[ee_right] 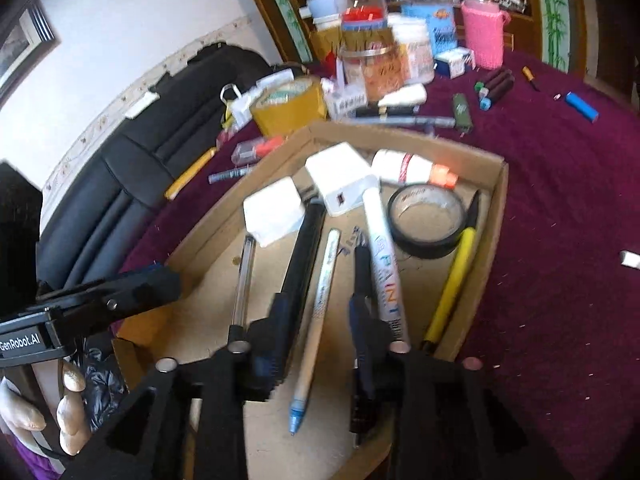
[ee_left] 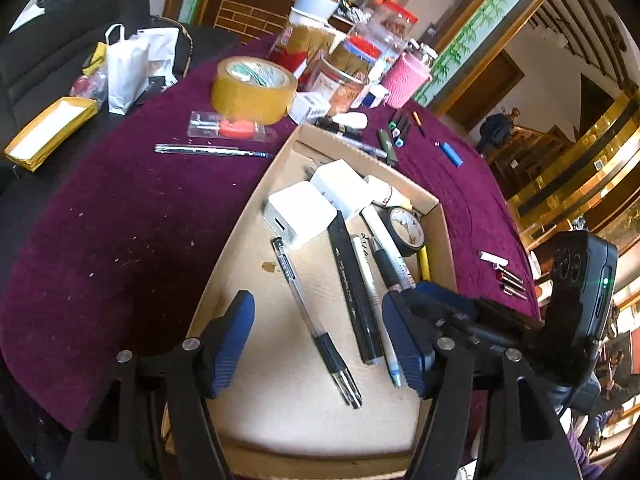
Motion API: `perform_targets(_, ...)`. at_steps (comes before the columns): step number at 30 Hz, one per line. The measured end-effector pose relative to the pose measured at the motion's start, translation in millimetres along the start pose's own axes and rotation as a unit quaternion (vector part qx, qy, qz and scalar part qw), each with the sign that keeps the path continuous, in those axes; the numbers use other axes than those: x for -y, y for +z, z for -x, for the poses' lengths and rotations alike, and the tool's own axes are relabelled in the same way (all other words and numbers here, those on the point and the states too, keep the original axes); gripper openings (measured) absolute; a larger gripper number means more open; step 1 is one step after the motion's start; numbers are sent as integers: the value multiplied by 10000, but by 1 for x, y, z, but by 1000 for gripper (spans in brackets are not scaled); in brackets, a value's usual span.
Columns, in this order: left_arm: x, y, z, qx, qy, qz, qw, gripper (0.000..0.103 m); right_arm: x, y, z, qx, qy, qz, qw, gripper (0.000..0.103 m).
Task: Organize rigid objects
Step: 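Lower both pens into the tray and open both tools, then move both tools away from the tray toward the markers on the carpet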
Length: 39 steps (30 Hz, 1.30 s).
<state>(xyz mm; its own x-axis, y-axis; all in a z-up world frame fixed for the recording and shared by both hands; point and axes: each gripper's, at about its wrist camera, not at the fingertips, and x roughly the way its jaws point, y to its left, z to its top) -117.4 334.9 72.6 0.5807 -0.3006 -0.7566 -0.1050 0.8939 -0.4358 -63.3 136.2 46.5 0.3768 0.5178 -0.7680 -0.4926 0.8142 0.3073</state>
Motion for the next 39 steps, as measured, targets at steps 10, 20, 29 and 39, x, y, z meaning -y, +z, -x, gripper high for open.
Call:
perform_targets(10, 32, -23, 13, 256, 247, -166, 9992, 69, 36, -11, 55, 843, -995, 287, 9911, 52)
perform_targets(20, 91, -46, 13, 360, 272, -727, 9963, 76, 87, -37, 102, 1406, -2349, 421, 9609, 69)
perform_targets(29, 149, -66, -6, 111, 75, -1355, 9907, 76, 137, -53, 122, 1392, -2697, 57, 9528, 69)
perform_targets(39, 199, -87, -40, -270, -36, -1871, 9820, 76, 169, -64, 131, 1292, -2929, -126, 9473, 69)
